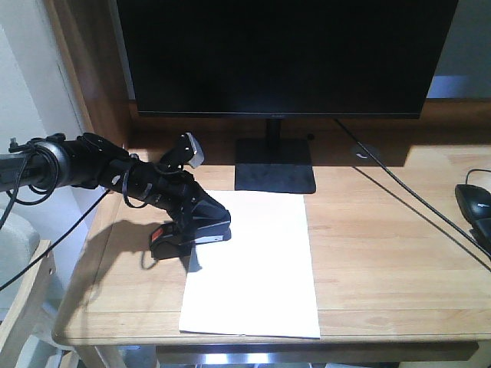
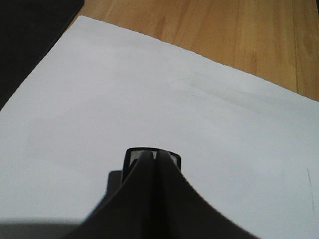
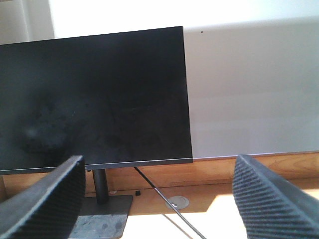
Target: Grab stapler and paper to desk for stapling
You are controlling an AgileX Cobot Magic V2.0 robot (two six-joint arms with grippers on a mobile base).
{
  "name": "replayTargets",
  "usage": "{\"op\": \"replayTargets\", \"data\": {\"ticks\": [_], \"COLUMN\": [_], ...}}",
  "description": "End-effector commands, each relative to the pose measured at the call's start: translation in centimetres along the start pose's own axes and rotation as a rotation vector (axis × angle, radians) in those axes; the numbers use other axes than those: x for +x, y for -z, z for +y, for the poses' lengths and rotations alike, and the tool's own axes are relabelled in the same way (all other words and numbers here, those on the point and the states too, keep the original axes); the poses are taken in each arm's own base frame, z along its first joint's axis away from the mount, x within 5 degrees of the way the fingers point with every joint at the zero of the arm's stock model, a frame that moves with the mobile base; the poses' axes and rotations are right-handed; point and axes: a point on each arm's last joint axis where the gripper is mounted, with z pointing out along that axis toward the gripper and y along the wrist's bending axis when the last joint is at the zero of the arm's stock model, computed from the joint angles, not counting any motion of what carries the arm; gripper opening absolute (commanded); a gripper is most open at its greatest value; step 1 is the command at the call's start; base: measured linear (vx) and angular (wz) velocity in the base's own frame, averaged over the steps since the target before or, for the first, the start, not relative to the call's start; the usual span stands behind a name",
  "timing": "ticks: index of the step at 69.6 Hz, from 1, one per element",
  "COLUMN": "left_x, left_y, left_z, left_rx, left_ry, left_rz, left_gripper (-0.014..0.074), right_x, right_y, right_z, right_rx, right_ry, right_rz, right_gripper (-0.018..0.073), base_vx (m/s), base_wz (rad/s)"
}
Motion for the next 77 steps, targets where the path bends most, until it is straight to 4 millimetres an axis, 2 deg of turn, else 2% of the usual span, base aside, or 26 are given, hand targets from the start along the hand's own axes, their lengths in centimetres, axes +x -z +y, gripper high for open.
{"op": "replayTargets", "data": {"ticks": [1, 10, 25, 34, 54, 68, 77], "left_x": [-1.5, -3.3, -7.8, -9.9, -12.3, -12.8, -13.6], "left_y": [0.9, 2.5, 7.0, 10.5, 18.5, 23.9, 27.1], "left_z": [-0.4, -1.0, -3.2, -4.7, -8.0, -10.5, -12.6], "left_rx": [-0.040, -0.068, -0.167, -0.313, -0.704, -1.001, -1.173], "left_ry": [-0.031, -0.007, -0.077, -0.063, -0.095, 0.043, 0.266], "left_rz": [0.014, -0.014, -0.059, -0.019, 0.151, 0.195, 0.010], "left_gripper": [-0.0007, -0.0007, -0.0007, -0.0007, -0.0007, -0.0007, -0.0007], "right_x": [-1.0, -1.0, -1.0, -1.0, -1.0, -1.0, -1.0], "right_y": [0.0, 0.0, 0.0, 0.0, 0.0, 0.0, 0.0], "right_z": [0.3, 0.3, 0.3, 0.3, 0.3, 0.3, 0.3], "right_rx": [-0.024, -0.024, -0.024, -0.024, -0.024, -0.024, -0.024], "right_ry": [0.023, 0.023, 0.022, 0.022, 0.022, 0.022, 0.022], "right_rz": [-0.041, -0.041, -0.041, -0.041, -0.041, -0.041, -0.041], "right_gripper": [0.0581, 0.0581, 0.0581, 0.0581, 0.0581, 0.0581, 0.0581], "base_vx": [0.00, 0.00, 0.00, 0.00, 0.00, 0.00, 0.00], "base_wz": [0.00, 0.00, 0.00, 0.00, 0.00, 0.00, 0.00]}}
